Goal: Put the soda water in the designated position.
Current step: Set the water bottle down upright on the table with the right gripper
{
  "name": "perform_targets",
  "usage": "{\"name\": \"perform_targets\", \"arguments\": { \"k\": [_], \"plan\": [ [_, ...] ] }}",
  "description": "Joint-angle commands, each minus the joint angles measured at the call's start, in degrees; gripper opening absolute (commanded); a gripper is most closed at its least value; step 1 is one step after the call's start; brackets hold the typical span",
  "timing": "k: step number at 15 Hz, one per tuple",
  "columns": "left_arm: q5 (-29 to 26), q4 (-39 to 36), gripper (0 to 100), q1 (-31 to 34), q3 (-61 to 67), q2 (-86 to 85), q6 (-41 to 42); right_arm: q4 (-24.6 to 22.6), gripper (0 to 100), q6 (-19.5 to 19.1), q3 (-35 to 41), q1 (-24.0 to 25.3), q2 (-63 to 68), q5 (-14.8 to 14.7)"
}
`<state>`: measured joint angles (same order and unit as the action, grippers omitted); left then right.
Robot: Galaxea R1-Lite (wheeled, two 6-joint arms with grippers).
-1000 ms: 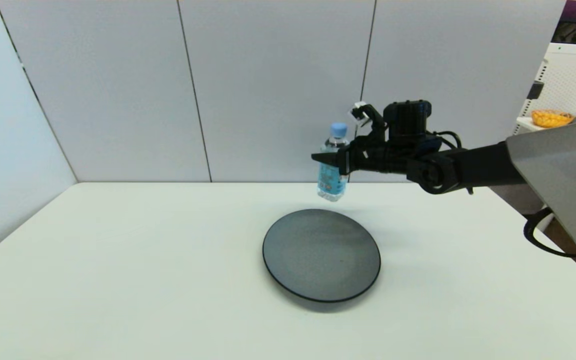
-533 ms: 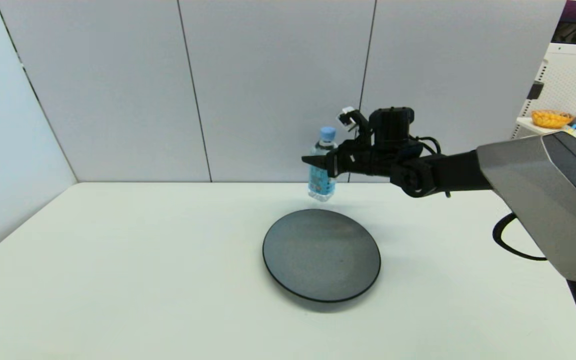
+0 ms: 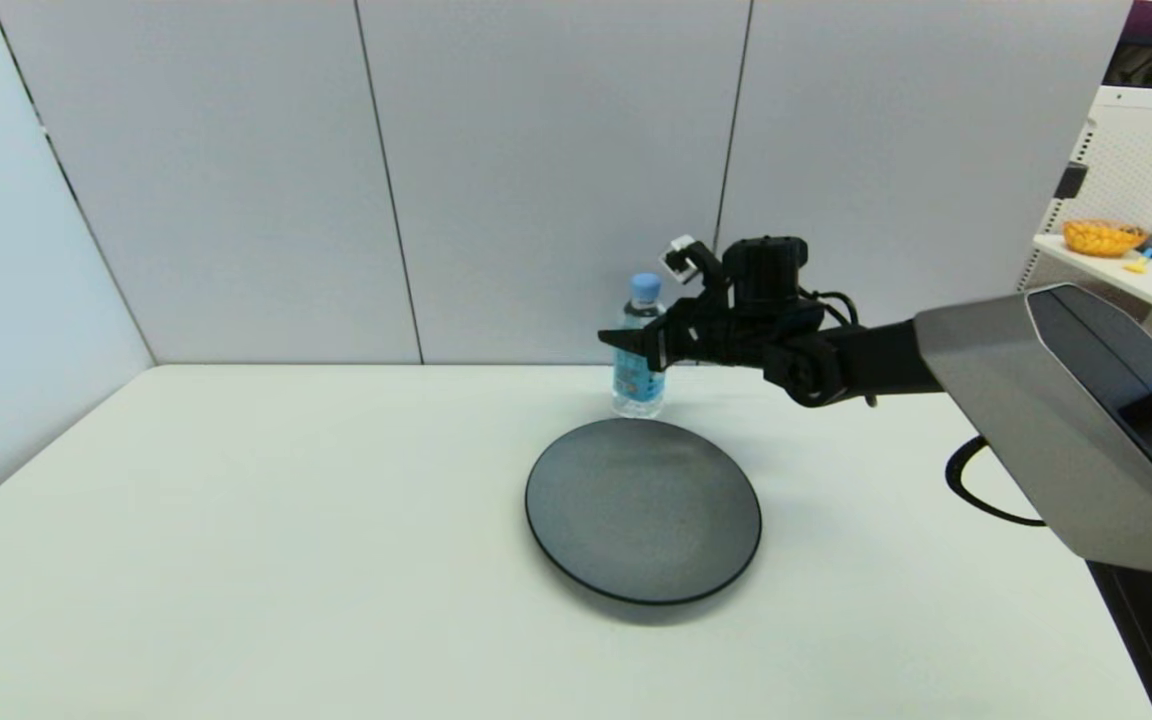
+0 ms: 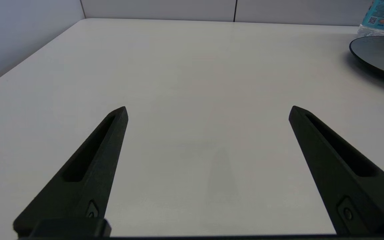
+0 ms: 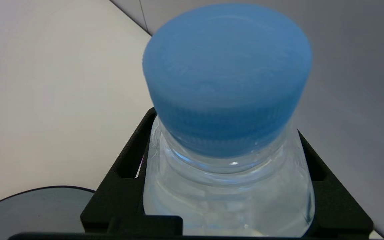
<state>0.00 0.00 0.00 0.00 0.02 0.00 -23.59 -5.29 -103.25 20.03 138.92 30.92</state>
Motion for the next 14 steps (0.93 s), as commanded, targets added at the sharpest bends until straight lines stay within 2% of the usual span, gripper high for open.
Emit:
{"name": "perform_targets", "arguments": {
  "k": [1,9,10,14],
  "plan": [
    [0.0,0.0,100,0.0,0.0,0.0,0.0,-0.1,0,0.0,-0.6,0.0,0.2,0.1],
    [0.0,0.0,100,0.0,0.0,0.0,0.0,0.3,0,0.1,-1.6,0.0,0.5,0.1],
    [0.0,0.0,100,0.0,0.0,0.0,0.0,0.3,100,0.1,-1.7,0.0,0.5,0.1],
    [0.0,0.0,100,0.0,0.0,0.0,0.0,0.6,100,-0.1,-1.6,0.0,0.5,0.1]
  ]
}}
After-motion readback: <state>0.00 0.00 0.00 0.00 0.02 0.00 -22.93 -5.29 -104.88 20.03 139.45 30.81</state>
